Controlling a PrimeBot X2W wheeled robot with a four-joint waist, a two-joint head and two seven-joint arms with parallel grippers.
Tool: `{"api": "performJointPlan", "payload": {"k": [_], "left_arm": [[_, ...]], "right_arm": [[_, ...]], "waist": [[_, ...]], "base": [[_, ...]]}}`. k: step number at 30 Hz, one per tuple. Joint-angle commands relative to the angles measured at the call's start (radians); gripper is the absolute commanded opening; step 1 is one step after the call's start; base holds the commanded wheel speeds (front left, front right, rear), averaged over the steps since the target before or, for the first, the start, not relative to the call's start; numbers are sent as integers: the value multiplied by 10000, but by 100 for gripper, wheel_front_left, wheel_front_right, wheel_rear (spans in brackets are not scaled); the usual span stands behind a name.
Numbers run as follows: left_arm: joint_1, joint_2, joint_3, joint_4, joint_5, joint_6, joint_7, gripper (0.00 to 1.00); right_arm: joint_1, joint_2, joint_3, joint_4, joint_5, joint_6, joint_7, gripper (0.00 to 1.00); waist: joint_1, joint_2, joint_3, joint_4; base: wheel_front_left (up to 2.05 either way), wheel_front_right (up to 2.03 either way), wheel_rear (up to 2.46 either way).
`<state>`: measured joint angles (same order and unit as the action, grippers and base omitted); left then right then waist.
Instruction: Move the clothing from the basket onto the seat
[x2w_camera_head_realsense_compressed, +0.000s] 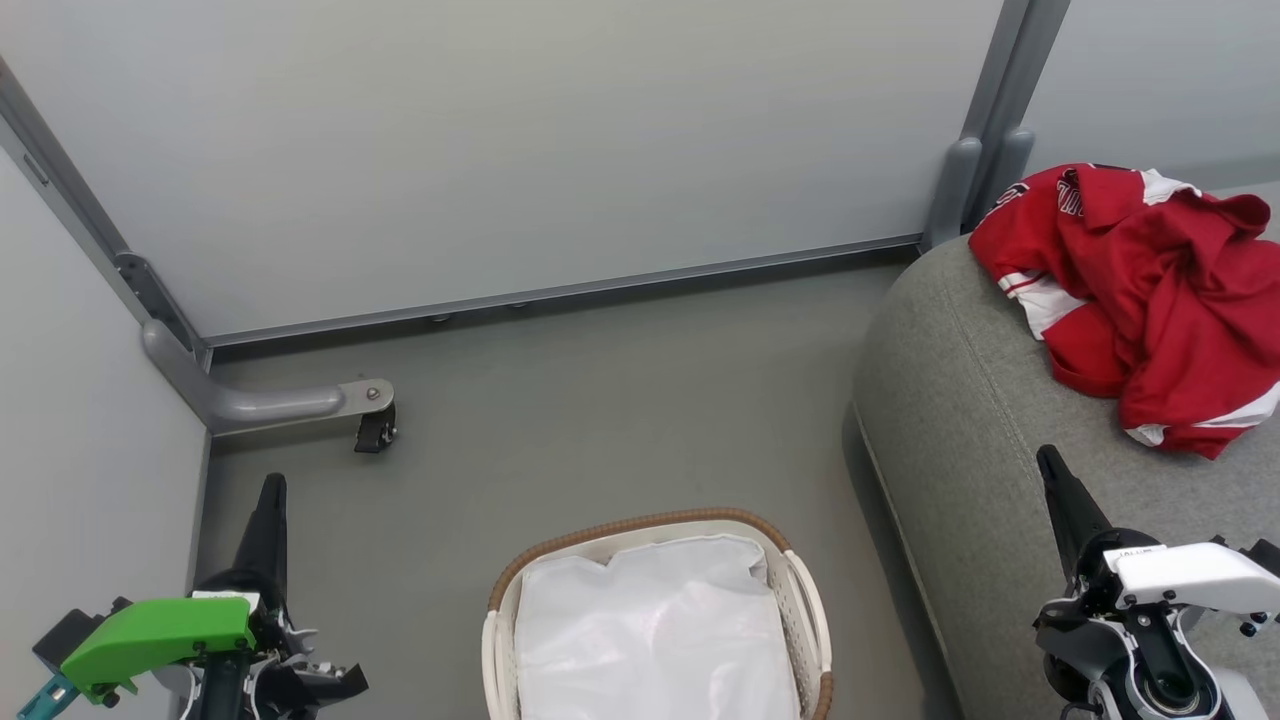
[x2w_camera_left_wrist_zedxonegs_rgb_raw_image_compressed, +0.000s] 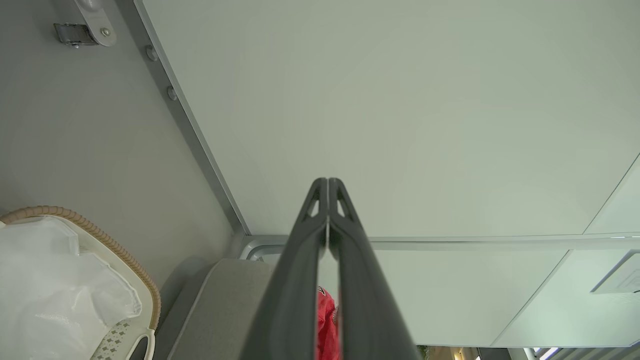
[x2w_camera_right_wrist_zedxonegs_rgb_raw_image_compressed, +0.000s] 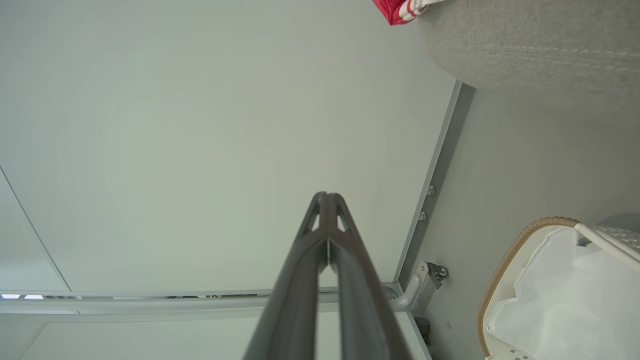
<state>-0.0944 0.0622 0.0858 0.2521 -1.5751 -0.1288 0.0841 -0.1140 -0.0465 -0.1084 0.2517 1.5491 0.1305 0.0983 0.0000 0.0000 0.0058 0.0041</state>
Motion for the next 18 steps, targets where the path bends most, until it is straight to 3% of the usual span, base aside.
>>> {"api": "performJointPlan", "payload": {"k": [1, 18], "left_arm": [[-185, 42, 51, -67, -200, -33, 46, 0], [-182, 12, 153, -92, -506, -35, 201, 0]], "right_arm": [[87, -62, -41, -58, 217, 4, 80, 0], [108, -65, -75, -94, 653, 4, 193, 0]], "waist": [[0, 0, -5, -7], [0, 0, -27, -41]], "base": [[0, 0, 0], [0, 0, 0]]}}
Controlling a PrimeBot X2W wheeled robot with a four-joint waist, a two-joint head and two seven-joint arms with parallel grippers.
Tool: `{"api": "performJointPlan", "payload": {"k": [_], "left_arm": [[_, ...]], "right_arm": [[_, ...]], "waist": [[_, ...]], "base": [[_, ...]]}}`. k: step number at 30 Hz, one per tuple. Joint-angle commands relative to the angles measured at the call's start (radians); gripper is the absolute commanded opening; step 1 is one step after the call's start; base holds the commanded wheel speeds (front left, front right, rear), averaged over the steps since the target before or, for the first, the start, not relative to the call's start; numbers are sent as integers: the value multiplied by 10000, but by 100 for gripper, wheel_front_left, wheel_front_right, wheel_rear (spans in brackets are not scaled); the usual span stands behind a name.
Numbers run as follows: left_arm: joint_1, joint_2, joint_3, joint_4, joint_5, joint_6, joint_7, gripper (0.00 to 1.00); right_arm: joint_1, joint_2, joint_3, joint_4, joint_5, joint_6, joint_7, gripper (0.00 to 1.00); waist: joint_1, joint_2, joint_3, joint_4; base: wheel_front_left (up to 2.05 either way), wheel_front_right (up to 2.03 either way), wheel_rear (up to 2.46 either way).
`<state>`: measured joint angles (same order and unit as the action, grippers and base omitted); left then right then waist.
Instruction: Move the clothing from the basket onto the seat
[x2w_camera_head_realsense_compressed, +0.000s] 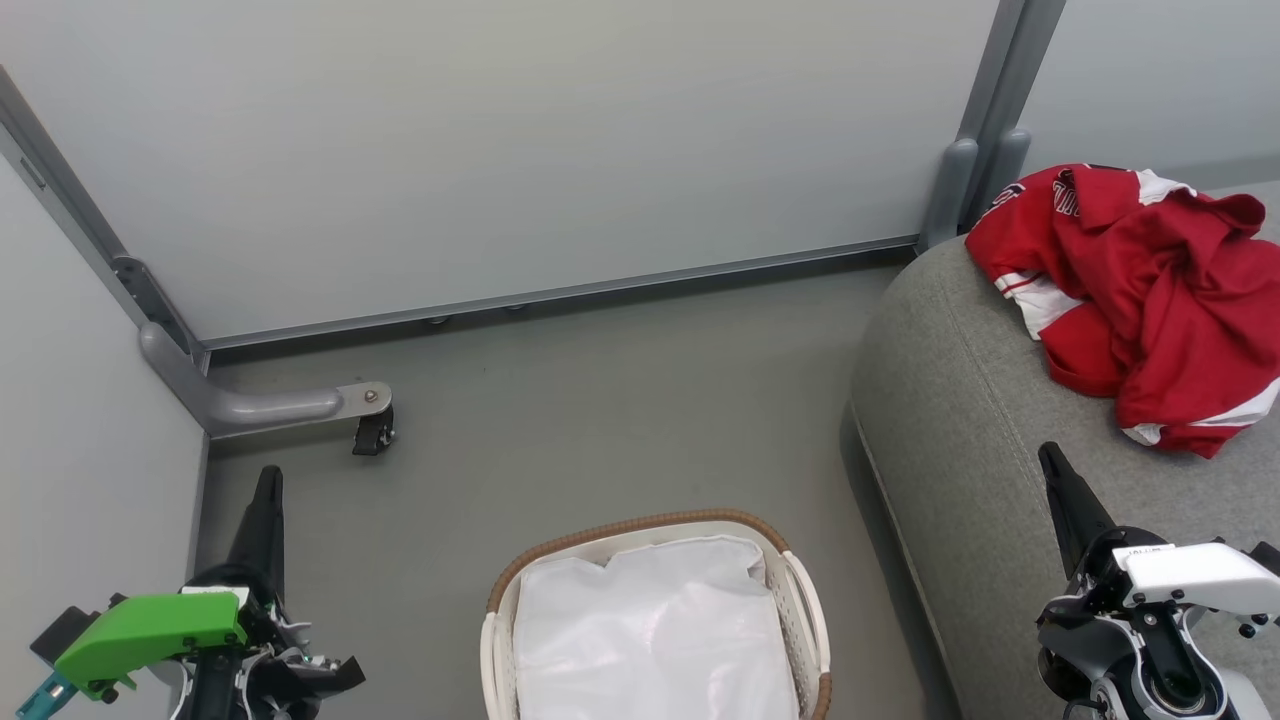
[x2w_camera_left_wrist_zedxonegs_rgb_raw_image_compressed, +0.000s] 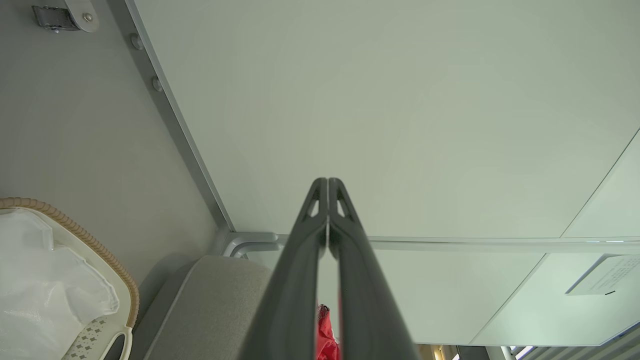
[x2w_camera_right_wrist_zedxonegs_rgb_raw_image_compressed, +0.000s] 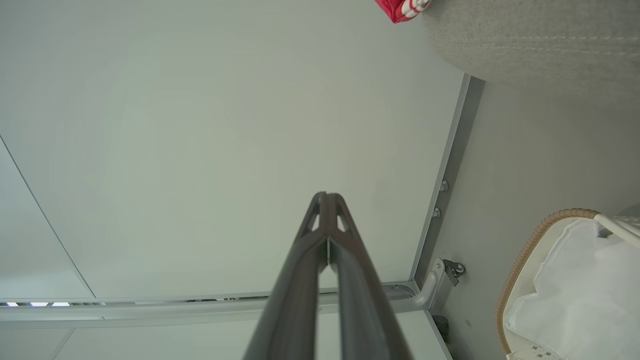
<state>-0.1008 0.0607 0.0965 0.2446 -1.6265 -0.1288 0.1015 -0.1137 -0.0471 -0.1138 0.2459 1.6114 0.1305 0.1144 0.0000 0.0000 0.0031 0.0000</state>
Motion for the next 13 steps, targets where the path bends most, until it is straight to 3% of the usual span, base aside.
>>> {"api": "performJointPlan", "payload": {"k": [1, 13], "left_arm": [[-113, 26, 49, -18, 11, -35, 30, 0], [-109, 6, 75, -16, 45, -35, 43, 0]], "right_arm": [[104, -59, -21, -35, 30, 4, 32, 0], [103, -59, -21, -35, 30, 4, 32, 0]], "waist": [[0, 0, 0, 0], [0, 0, 0, 0]], "base": [[0, 0, 0], [0, 0, 0]]}}
